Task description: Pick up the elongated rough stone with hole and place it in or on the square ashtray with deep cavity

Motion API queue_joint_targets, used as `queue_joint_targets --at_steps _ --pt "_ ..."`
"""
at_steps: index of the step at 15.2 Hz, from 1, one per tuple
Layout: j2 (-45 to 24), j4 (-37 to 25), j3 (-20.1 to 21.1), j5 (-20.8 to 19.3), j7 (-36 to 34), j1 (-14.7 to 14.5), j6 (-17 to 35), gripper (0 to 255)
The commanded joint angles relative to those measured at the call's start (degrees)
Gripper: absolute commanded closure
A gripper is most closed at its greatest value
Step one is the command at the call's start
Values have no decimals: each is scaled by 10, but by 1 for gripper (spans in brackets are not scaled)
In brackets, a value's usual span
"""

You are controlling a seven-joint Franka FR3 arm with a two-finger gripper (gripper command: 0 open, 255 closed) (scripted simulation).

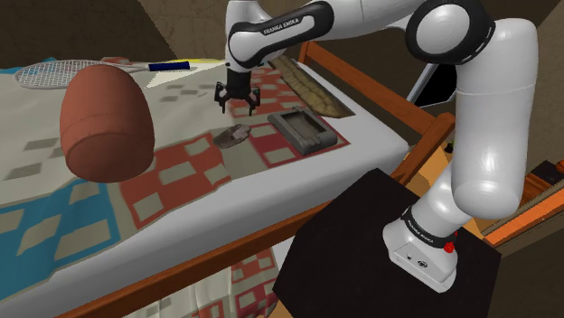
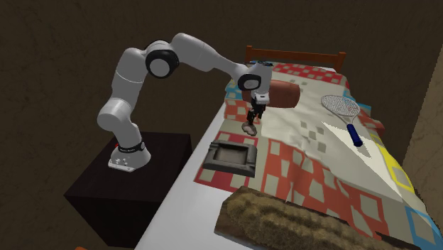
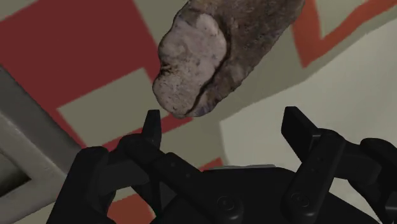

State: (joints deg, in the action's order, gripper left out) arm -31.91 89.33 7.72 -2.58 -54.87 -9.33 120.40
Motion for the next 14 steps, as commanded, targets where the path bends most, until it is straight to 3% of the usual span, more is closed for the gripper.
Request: queue_joint_targets --at_steps 1,3,10,14 --pt "-18 -13 -21 13 -79 0 -13 0" --pt "-24 -11 -33 24 -123 1 -17 0" --pt "-49 9 -34 22 -124 0 28 0" --pt "-49 9 -34 22 -124 0 28 0"
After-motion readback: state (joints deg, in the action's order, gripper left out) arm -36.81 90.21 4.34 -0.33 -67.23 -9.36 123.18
